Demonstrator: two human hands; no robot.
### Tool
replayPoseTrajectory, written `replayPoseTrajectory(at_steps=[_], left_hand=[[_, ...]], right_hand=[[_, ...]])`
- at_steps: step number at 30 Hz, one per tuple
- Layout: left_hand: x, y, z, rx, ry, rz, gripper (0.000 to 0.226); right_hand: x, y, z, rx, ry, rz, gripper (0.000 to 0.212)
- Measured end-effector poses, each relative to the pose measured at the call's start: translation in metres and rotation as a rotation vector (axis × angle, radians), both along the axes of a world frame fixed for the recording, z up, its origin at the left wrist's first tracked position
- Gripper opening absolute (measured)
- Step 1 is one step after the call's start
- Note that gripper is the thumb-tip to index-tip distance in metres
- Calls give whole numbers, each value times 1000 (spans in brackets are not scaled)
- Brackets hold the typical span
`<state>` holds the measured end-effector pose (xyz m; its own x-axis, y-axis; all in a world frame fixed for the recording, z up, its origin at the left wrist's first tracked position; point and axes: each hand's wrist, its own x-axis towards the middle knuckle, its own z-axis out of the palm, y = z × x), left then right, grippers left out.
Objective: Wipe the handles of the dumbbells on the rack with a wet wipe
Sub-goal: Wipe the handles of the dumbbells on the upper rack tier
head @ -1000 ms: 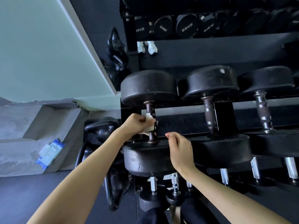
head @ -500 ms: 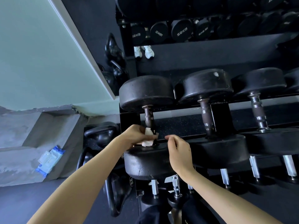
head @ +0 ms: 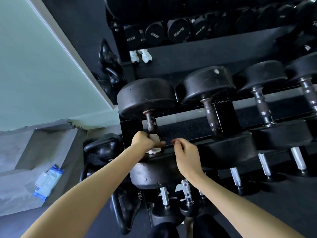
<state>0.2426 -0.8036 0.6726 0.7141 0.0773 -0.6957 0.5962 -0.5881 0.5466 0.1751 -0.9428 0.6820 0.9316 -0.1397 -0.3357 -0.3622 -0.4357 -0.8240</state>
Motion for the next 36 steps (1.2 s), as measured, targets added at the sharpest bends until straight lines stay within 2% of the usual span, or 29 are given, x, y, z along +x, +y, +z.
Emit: replayPoseTrajectory(at_steps=[1, 4, 6, 7, 8, 11, 15, 18, 22, 24, 26, 28, 29, 32, 36], left_hand=[[0, 1, 0, -51, 15, 42, 36], [0, 13, 1, -374, 146, 214, 36], [-2, 24, 2, -513, 198, 210, 26], [-3, 27, 1, -515, 182, 179, 18], [-5, 27, 2, -483, 147, 141, 10], [-8, 18, 3, -248, -19, 53, 30], [-5, 9, -1, -55, -156, 72, 41], [0, 5, 4, 21, -239, 150, 41], [5, 1, 28, 228, -429, 145, 34], [4, -4, 41, 103, -436, 207, 17], [1, -14, 56, -210, -355, 301, 5], [-1, -29, 71, -536, -239, 336, 15], [-2, -38, 76, -631, -200, 334, 20], [-2, -77, 81, -644, -204, 292, 24], [4, -140, 84, -648, -186, 345, 21]], right_hand=[[0, 0, -1, 3, 3, -9, 24], [-1, -1, -2, 25, 1, -38, 22], [-2, -2, -2, 52, -13, -69, 20], [-3, -2, -1, 69, -21, -88, 20], [-3, -2, 0, 89, -26, -107, 22], [-4, -5, 4, 140, -22, -127, 29], [-7, -11, 13, 106, -6, -32, 20], [-10, -13, 26, 105, -86, 37, 13], [-7, -33, 46, 156, -116, 37, 22], [-2, -49, 57, 237, -101, 14, 21], [7, -67, 66, 275, -99, 28, 21], [20, -87, 72, 316, -89, 39, 20], [26, -97, 75, 331, -80, 51, 19], [45, -127, 84, 327, -75, 162, 20], [64, -161, 82, 241, -64, 317, 28]])
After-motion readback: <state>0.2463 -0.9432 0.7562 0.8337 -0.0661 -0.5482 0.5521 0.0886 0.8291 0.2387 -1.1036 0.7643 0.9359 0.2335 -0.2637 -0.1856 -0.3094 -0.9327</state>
